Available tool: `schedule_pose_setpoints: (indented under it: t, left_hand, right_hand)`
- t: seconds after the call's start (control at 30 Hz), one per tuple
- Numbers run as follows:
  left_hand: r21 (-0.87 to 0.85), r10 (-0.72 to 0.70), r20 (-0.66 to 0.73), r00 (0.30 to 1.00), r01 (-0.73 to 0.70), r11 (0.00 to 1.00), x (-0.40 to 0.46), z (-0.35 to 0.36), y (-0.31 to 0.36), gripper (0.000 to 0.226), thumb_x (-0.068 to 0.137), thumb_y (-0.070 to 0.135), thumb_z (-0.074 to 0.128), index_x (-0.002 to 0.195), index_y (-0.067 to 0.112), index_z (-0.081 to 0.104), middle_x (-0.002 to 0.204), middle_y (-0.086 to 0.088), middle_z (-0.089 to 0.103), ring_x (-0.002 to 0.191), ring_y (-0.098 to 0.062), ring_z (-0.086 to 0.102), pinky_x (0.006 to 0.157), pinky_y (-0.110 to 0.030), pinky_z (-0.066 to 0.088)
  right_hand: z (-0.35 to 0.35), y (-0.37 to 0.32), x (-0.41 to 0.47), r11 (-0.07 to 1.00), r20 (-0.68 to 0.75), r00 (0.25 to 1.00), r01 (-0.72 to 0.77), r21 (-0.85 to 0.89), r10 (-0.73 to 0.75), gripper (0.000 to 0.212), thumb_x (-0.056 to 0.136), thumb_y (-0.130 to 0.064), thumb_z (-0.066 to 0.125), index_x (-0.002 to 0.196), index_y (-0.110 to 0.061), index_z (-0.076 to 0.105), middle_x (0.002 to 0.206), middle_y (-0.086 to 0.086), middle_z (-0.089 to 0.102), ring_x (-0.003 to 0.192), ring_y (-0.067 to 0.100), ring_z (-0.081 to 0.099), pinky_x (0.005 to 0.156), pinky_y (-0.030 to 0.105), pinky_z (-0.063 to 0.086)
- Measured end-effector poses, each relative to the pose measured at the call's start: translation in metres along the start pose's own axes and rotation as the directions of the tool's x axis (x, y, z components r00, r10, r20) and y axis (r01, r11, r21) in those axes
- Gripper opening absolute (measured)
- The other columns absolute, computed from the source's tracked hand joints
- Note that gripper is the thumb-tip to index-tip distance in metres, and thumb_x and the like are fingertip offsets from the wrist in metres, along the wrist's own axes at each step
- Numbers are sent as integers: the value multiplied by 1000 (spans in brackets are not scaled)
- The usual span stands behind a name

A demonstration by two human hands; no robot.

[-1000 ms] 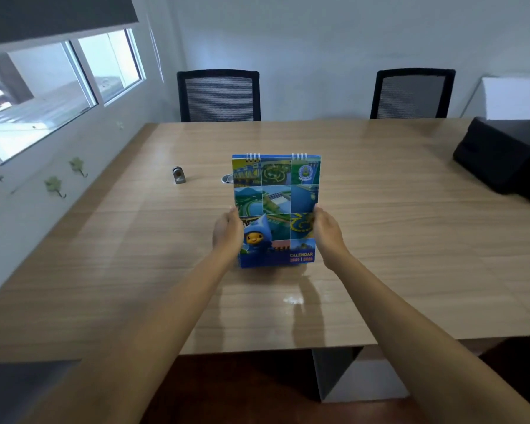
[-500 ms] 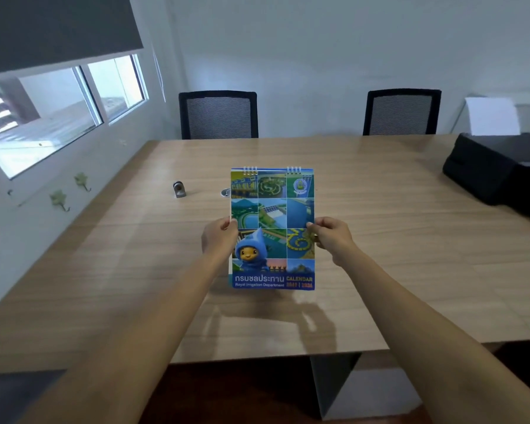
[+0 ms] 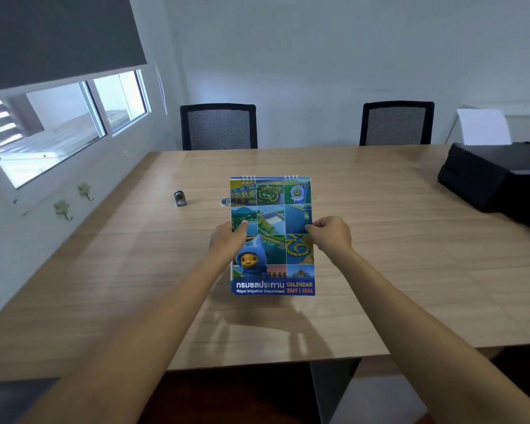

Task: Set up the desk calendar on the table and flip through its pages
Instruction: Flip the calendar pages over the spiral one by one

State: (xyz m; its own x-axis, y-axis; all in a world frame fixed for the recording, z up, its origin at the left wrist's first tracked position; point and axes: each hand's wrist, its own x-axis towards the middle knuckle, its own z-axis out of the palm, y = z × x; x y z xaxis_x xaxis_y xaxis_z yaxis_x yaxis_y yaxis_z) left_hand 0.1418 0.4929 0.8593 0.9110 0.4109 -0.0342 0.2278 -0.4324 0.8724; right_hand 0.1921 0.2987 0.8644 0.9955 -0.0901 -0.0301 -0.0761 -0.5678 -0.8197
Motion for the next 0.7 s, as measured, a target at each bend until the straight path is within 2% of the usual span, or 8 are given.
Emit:
schedule_pose_setpoints:
  t: [0.13,0.2,0.3,0.4,0.47,0.6,0.67,0.7]
  left_hand:
    - [-35,-2,149,989,7,999,5,3,1,40,97,41,43,125,16,57,121,-5,63,113,-28,57,100,-40,45]
    - [-31,-3,136,991,7,1000,5,3,1,35,97,41,42,112,16,61,108,-4,64,99,-25,59,91,-36,47]
    - [33,-37,28,999,36,999,6,-4,5,42,97,42,40,68,13,47,68,-6,48,63,-22,47,62,-31,37]
    - [-94,-134,-2,991,133,987,12,-19,8,47,95,49,39,74,11,55,74,-10,61,73,-28,64,68,-33,54]
    - [-219,-165,52,985,172,960,12,-33,14,50,98,47,34,89,6,61,81,-11,68,72,-26,68,63,-32,57]
    - [-328,-109,144,984,151,933,21,-63,30,50,100,41,32,92,3,63,68,-7,70,55,-16,65,47,-21,53]
    - [-384,-78,131,988,123,915,25,-72,41,50,99,41,31,92,4,63,63,-5,71,45,-11,64,43,-18,50]
    - [-411,-45,119,992,91,907,27,-74,47,50,99,41,28,96,4,63,72,-7,71,52,-11,66,50,-21,54]
  right_hand:
    - [-3,-6,2,983,84,991,-117,140,106,39,87,-19,55,108,13,64,106,27,70,93,40,70,82,48,58]
    - [-7,-8,3,955,165,973,-197,223,162,38,91,-21,50,112,8,62,98,19,69,80,30,69,74,38,54]
    - [-15,-8,4,907,261,945,-278,317,199,25,94,-22,43,95,-5,61,89,7,64,65,18,58,64,30,45]
    - [-25,-6,5,874,281,944,-278,399,172,26,95,-23,41,79,-12,58,80,3,62,68,17,56,64,30,46]
    - [-33,-6,6,855,278,954,-239,461,117,30,95,-24,40,75,-14,59,75,1,61,66,17,55,63,29,46]
    - [-48,-9,7,848,174,979,-5,529,-103,35,97,-26,38,81,-14,66,83,3,68,79,21,61,68,28,49]
    - [-53,-15,6,851,88,962,185,492,-260,35,100,-21,34,98,-11,67,98,2,68,91,18,61,75,23,49]
    - [-54,-19,5,852,61,941,273,447,-333,37,102,-21,31,112,-9,64,111,3,66,102,17,59,81,20,49]
